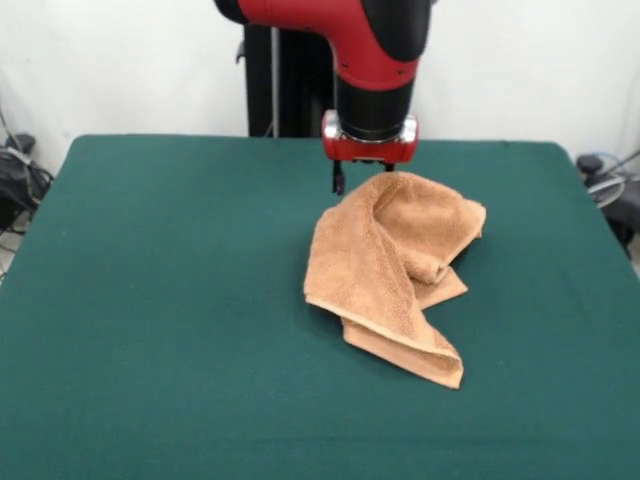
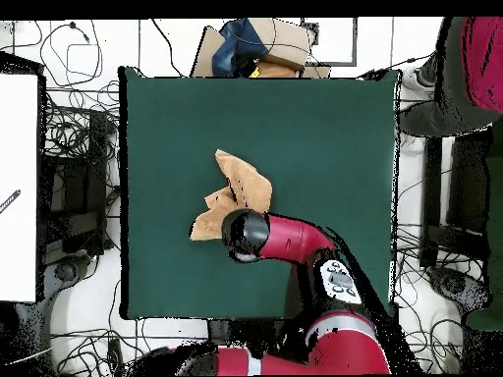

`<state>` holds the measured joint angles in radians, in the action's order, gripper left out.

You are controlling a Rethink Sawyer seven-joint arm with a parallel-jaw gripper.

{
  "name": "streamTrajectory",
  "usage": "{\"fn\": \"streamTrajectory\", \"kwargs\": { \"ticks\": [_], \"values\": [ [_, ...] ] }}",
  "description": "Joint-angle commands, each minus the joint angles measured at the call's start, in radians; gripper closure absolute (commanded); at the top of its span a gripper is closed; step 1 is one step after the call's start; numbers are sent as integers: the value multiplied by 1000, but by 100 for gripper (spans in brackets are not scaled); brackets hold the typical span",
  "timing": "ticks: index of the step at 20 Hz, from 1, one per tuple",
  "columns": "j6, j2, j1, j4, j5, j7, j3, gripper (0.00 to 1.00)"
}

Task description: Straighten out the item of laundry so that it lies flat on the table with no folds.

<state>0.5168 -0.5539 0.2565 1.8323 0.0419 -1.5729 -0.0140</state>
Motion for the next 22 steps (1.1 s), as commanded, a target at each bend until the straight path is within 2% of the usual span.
{"fn": "streamTrajectory", "kwargs": {
  "ticks": [1, 6, 17, 22],
  "values": [
    [109, -8, -31, -98, -80, -227, -4, 0],
    [54, 6, -1, -88, -86, -211, -12, 0],
    [116, 11, 44, -137, -100, -175, -15, 0],
    [130, -14, 42, -141, -119, -202, -10, 0]
  ]
}}
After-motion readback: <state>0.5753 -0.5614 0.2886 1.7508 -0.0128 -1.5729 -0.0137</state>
